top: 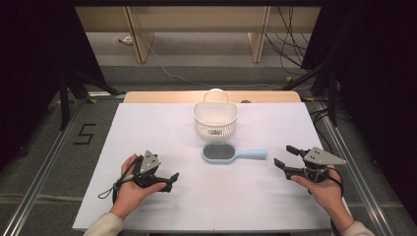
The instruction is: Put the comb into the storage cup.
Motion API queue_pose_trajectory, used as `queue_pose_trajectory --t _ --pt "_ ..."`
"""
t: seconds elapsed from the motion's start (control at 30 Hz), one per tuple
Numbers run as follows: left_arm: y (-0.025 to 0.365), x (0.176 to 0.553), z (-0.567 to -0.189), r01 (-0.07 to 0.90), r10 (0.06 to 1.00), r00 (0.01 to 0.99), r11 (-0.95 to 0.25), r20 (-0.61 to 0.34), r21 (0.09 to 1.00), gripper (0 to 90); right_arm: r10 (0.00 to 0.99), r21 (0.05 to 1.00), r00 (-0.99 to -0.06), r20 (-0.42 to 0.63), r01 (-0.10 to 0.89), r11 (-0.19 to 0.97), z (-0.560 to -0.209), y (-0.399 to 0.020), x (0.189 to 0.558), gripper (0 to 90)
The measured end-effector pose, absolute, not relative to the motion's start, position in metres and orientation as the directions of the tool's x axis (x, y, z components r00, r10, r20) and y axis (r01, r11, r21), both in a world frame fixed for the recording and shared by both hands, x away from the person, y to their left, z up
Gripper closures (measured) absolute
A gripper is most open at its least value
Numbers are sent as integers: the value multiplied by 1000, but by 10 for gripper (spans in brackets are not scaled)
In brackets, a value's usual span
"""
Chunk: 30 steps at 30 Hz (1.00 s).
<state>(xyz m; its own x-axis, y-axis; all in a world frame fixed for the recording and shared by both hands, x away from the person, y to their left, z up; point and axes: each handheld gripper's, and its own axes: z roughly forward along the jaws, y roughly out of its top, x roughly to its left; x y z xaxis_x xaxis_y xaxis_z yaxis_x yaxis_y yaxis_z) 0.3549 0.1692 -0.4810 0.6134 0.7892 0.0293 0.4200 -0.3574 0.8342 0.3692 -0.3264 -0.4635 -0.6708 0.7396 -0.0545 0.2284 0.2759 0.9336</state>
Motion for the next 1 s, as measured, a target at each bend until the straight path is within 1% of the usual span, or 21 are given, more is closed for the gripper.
queue_pose_trajectory --t 0.1,0.17,0.2,0.3,0.5,0.63,0.77,1.0 --pt "168 356 -482 418 785 619 -360 29 834 0 739 924 -673 -24 267 273 -460 -324 379 624" --pt "167 356 -482 419 785 619 -361 29 833 0 740 910 -672 -23 292 294 -458 -320 387 748" --pt "167 356 -482 419 785 619 -361 29 833 0 743 900 -669 -22 311 307 -456 -317 391 798" --pt "167 356 -482 418 784 620 -361 29 834 0 760 870 -650 -11 369 328 -456 -305 406 900" --pt "167 356 -482 420 784 620 -358 25 834 0 758 806 -652 -15 441 395 -455 -272 435 900" --pt "168 356 -482 419 785 619 -356 24 835 0 779 750 -627 -12 509 422 -454 -255 451 900" --pt "167 356 -482 419 784 620 -356 23 835 0 788 710 -616 -8 552 438 -460 -246 463 900" --pt "167 356 -482 419 785 619 -352 21 837 0 798 660 -602 8 603 449 -465 -238 473 900"
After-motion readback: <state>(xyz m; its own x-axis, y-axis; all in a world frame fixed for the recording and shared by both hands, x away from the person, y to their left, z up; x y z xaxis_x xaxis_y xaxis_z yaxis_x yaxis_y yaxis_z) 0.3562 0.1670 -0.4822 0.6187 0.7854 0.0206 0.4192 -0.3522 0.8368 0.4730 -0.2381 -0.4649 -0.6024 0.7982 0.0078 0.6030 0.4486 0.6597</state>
